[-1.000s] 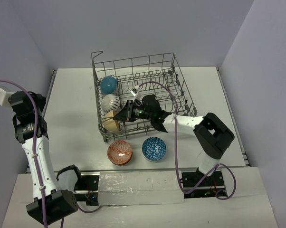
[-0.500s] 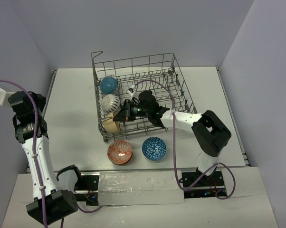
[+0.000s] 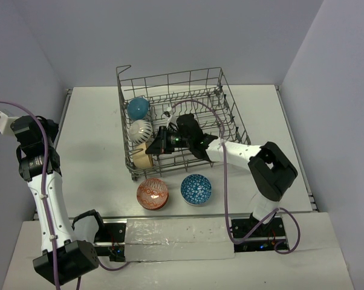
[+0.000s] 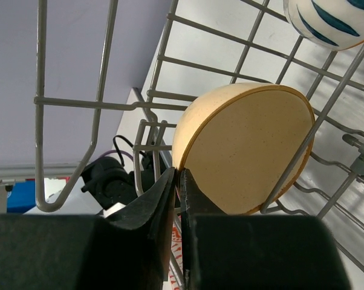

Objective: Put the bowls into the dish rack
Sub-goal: Turn the bowl upside down over the dish rack.

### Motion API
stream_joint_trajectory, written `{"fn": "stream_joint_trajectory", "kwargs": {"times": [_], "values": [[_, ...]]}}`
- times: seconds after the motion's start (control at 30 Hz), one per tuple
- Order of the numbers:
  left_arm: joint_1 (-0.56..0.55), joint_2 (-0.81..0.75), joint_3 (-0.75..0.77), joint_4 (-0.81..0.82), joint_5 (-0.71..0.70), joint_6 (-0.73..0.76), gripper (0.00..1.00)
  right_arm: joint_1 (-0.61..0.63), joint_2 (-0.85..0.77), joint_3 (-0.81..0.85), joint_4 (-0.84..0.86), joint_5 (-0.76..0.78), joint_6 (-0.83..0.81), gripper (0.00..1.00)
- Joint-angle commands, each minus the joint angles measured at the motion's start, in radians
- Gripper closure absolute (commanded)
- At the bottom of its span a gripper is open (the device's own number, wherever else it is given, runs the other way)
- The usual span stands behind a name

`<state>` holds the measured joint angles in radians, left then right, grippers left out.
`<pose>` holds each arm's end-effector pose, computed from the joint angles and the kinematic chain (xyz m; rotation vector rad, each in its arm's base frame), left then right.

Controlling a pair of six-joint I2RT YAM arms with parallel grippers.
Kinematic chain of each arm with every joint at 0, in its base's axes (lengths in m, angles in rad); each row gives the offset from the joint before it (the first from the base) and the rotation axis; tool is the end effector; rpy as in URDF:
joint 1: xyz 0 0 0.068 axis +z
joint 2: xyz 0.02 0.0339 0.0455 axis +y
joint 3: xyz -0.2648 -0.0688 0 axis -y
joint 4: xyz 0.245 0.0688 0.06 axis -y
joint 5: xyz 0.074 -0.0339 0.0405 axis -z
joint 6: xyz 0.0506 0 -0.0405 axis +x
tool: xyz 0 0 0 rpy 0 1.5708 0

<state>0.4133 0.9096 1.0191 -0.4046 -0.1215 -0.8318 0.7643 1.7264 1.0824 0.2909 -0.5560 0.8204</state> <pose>0.1928 0.0913 0.3728 -1.1561 1.4665 -0.1762 0.2723 0.2980 0.2355 -0.3716 2.1862 1.5155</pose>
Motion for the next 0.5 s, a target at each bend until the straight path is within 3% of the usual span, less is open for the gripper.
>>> {"fn": "stream_joint_trajectory", "kwargs": {"times": [0.0, 0.27, 0.47], "values": [[-0.007, -0.002, 0.012, 0.030, -0.012, 0.020, 0.78, -0.023, -0.047, 0.036, -0.033, 0.041, -0.040, 0.82], [-0.010, -0.001, 0.012, 0.032, -0.010, 0.022, 0.78, -0.034, -0.050, 0.031, -0.070, 0.064, -0.064, 0.70], [-0.010, 0.000, 0.012, 0.032, -0.004, 0.022, 0.78, -0.037, -0.064, 0.043, -0.140, 0.102, -0.104, 0.68]]}}
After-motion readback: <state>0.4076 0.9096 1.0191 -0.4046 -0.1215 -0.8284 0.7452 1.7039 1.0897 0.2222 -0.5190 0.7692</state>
